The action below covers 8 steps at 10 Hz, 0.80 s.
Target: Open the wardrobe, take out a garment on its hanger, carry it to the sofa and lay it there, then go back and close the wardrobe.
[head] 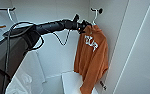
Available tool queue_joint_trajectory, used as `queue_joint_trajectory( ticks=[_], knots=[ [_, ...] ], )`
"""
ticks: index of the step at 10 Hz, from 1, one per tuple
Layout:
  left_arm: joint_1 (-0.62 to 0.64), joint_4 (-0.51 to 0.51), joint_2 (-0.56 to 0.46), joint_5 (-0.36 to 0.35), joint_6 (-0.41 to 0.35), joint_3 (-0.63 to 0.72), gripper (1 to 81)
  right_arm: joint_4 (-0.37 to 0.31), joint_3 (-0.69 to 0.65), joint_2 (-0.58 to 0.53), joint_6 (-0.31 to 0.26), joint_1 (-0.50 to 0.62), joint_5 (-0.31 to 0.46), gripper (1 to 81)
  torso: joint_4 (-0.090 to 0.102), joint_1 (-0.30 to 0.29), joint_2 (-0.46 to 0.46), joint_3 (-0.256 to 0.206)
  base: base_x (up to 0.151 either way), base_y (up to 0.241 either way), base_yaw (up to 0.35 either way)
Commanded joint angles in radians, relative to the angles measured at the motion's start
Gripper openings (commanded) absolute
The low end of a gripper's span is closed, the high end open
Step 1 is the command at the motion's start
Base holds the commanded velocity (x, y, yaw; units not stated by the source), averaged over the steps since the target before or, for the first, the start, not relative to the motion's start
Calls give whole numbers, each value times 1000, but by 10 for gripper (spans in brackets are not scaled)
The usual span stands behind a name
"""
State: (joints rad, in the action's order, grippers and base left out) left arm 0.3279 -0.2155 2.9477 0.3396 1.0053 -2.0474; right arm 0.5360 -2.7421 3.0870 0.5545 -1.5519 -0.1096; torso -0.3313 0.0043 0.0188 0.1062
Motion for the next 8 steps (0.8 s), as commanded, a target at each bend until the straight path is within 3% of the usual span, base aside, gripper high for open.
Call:
queue_joint_trajectory(
  ticks=[1, 5, 8],
  knots=[
    [205, -28, 19, -47, 7, 0, 811, 2, 0, 11, -1, 28, 44, 811, 0, 0, 0, 0, 0, 0, 0],
    [202, 13, 25, -163, -1, 12, 811, 2, -2, 14, -2, 19, 45, 811, 0, 0, 0, 0, 0, 0, 0],
    [191, 21, 33, -177, -1, 12, 811, 2, -2, 15, -1, 17, 45, 811, 0, 0, 0, 0, 0, 0, 0]
  ],
)
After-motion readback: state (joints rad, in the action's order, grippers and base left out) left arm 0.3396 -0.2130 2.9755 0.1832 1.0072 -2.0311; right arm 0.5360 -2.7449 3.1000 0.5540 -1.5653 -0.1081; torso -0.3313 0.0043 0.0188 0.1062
